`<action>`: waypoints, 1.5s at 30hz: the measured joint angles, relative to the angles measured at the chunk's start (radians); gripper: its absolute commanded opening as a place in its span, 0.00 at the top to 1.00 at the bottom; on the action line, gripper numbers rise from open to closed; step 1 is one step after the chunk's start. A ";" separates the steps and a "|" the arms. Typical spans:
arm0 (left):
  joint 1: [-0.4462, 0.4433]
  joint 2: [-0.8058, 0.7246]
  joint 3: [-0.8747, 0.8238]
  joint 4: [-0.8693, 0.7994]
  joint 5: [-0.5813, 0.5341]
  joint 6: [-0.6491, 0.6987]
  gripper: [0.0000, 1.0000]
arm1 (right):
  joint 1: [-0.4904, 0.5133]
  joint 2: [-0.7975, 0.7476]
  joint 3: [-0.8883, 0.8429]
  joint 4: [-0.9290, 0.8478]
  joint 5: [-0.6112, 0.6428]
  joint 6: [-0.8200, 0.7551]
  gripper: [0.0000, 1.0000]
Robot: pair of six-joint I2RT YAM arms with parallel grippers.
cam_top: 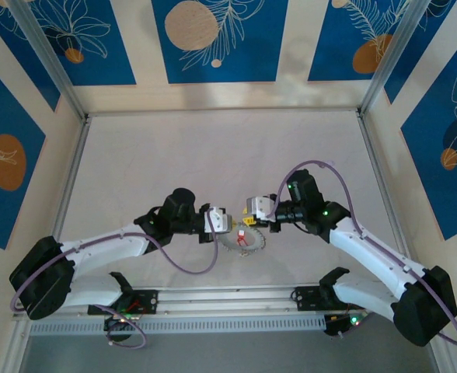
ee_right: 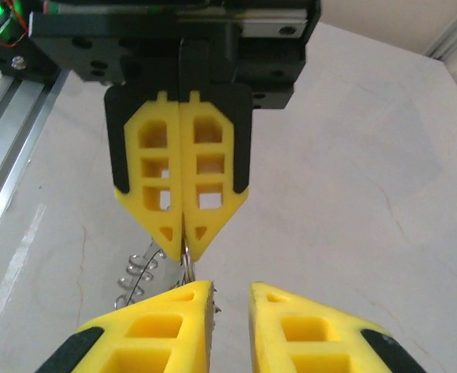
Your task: Put the keys on the keyring
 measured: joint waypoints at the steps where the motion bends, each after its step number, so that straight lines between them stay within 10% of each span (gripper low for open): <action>1: 0.000 0.000 0.001 -0.004 0.003 0.007 1.00 | 0.000 0.007 0.005 -0.017 0.004 -0.014 0.77; 36: 0.000 -0.009 0.039 -0.103 0.032 0.052 1.00 | 0.110 0.074 0.032 -0.058 0.097 -0.128 0.85; 41: 0.000 -0.009 0.039 -0.109 0.031 0.054 1.00 | 0.115 0.080 0.032 -0.050 0.101 -0.129 0.99; 45: 0.000 -0.009 0.051 -0.125 0.008 0.057 0.73 | 0.117 0.080 0.033 -0.050 0.108 -0.132 1.00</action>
